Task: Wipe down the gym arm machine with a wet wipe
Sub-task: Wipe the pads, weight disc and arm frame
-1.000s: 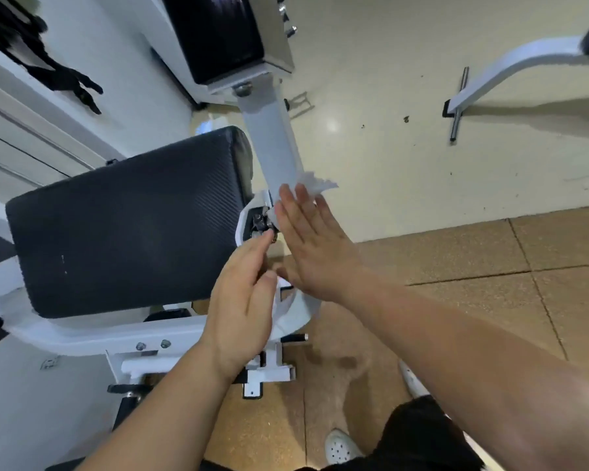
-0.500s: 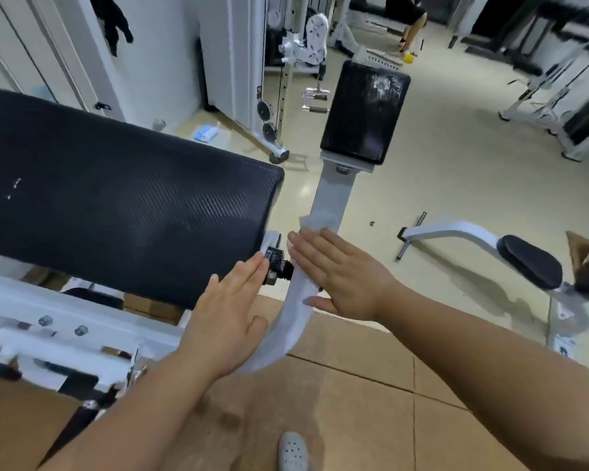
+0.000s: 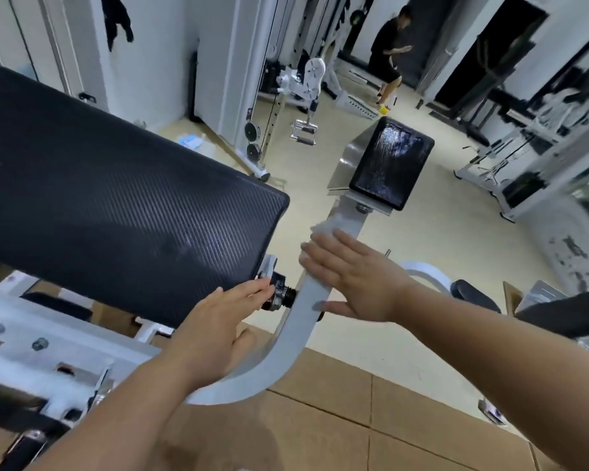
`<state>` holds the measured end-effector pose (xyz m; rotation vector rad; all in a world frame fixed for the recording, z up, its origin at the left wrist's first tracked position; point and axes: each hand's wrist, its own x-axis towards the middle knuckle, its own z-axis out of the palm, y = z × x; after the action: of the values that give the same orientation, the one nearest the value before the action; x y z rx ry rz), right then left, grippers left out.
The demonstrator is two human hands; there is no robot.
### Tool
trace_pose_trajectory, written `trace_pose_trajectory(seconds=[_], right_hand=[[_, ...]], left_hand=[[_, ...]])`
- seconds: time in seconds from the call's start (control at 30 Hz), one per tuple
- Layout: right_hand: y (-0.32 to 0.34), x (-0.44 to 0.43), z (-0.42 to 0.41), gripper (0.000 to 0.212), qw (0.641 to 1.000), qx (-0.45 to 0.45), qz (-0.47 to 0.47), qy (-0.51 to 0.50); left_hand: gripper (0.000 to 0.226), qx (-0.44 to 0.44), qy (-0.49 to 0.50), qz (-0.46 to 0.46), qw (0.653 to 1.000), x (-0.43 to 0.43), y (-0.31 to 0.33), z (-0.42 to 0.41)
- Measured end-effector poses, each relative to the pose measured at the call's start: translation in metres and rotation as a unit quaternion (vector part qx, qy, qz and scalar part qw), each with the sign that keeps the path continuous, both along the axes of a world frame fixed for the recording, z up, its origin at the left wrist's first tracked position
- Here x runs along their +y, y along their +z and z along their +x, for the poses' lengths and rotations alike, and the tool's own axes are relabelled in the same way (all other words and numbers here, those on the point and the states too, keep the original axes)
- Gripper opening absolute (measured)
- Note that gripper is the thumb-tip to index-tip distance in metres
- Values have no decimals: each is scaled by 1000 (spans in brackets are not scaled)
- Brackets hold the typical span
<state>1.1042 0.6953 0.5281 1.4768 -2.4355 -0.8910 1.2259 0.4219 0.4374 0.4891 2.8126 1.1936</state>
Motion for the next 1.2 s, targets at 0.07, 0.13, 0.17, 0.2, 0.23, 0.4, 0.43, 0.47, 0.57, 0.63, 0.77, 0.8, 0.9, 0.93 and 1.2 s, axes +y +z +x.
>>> trace_pose_trajectory(seconds=[0.07, 0.13, 0.17, 0.2, 0.23, 0.4, 0.43, 0.47, 0.57, 0.63, 0.77, 0.8, 0.9, 0.93, 1.2], right_hand=[[17, -6, -13, 87, 997, 39, -44, -54], [13, -6, -8, 91, 996, 36, -52, -57], [3, -4, 0, 93, 999, 18, -33, -39], [-10, -1, 11, 93, 1000, -5, -8, -8], [-20, 1, 22, 92, 999, -28, 17, 24], [7, -22, -8, 82, 999, 8, 32, 11], [20, -27, -20, 83, 999, 26, 21, -21], [26, -29, -28, 84, 998, 42, 8, -40], [11, -32, -10, 90, 999, 19, 22, -36], [-14, -30, 19, 93, 997, -25, 72, 15], [2, -29, -2, 85, 996, -21, 72, 45], [16, -29, -16, 84, 998, 3, 48, 27], [31, -29, -26, 87, 998, 55, 4, -22], [22, -29, -16, 90, 999, 42, 1, -23], [6, -18, -7, 93, 997, -22, 55, 45]], left_hand=[[67, 6, -9, -8, 1000, -1, -2, 0], [72, 5, -14, -13, 1000, -2, -3, -1], [73, 4, -15, -9, 1000, -2, -3, -2], [74, 4, -14, -2, 1000, -1, -2, -2], [74, 4, -12, 6, 1000, -1, -2, -2], [73, 5, 3, 14, 1000, 1, -1, 0], [73, 4, 5, 13, 1000, 2, 0, 0], [73, 4, 5, 13, 1000, 2, 0, 0], [74, 0, 3, 4, 1000, 2, 1, 1], [74, 2, 4, -2, 1000, 3, 2, 2], [74, 0, 7, -11, 1000, 5, -1, 3], [73, 3, 10, -12, 1000, 6, -2, 3], [70, 17, 22, -3, 1000, 8, -3, 5], [69, 22, 24, 2, 999, 9, -3, 5], [69, 27, 55, 0, 998, 15, 1, 8]])
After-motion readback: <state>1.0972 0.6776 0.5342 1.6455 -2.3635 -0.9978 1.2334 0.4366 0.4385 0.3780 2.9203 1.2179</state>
